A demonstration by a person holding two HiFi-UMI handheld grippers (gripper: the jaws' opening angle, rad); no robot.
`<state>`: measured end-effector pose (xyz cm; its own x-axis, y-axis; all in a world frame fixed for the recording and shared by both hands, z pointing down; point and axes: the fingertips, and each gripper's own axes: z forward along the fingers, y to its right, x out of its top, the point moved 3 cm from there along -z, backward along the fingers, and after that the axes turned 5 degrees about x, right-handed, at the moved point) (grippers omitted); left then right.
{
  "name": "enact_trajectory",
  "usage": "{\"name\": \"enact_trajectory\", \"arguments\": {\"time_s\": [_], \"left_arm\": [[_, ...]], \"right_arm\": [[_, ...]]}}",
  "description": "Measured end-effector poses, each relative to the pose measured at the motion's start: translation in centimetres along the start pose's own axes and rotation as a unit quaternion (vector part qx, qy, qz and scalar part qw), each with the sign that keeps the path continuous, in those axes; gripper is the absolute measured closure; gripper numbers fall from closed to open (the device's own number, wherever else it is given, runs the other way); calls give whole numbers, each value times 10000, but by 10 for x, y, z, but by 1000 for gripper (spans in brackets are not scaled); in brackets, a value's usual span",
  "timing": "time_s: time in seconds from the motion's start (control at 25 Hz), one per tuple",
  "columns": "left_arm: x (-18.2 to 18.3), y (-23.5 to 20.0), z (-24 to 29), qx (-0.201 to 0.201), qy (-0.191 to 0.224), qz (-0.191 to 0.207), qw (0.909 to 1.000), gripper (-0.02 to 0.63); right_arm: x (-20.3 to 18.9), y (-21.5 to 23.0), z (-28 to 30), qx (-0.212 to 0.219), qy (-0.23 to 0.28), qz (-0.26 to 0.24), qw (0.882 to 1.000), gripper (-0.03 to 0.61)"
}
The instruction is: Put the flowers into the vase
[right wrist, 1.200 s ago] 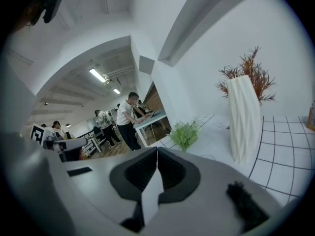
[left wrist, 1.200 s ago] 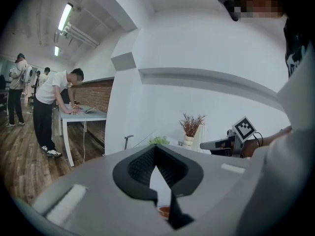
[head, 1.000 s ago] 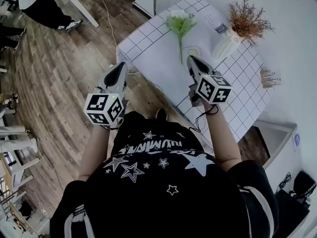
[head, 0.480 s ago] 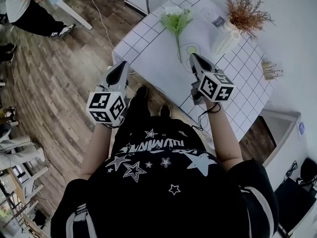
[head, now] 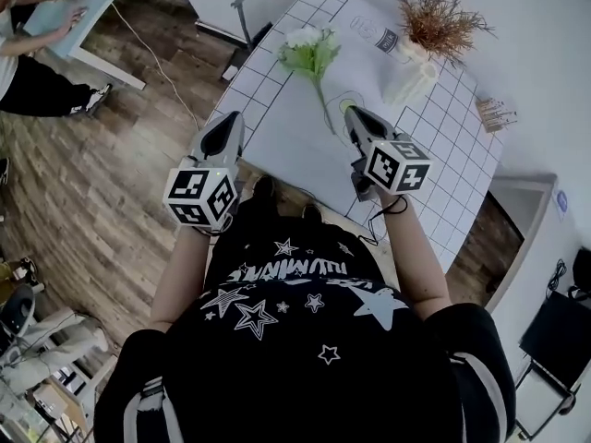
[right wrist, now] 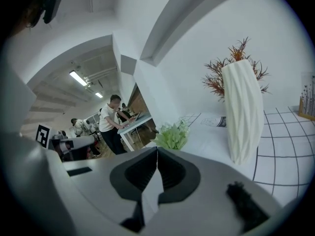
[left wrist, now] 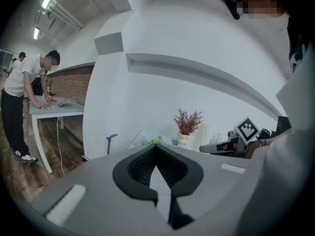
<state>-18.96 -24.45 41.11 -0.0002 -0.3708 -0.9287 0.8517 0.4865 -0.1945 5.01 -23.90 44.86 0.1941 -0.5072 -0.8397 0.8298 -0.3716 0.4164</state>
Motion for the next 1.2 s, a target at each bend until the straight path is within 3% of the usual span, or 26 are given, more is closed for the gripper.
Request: {"name": "enact_trajectory", "arguments": {"time_s": [0.4,0.84,1.04,1.2], "left_arm": [[21,-38,63,-698,-59,35,9975,604],[28,-55,121,-1509,-296,132,9880,604],[30,-55,145,-1814,-358,245,9824,604],[28,-58,156,-1981,-445,247,9789,604]], "right_arm": [[1,0,32,-642,35,194,9977,566],[-5,8,60,-1308,-75,286,9910,566],[-10,19,76,-1516,-313,264,9876,566],[-19,23,95,-1471,-795,218,9857,566]]}}
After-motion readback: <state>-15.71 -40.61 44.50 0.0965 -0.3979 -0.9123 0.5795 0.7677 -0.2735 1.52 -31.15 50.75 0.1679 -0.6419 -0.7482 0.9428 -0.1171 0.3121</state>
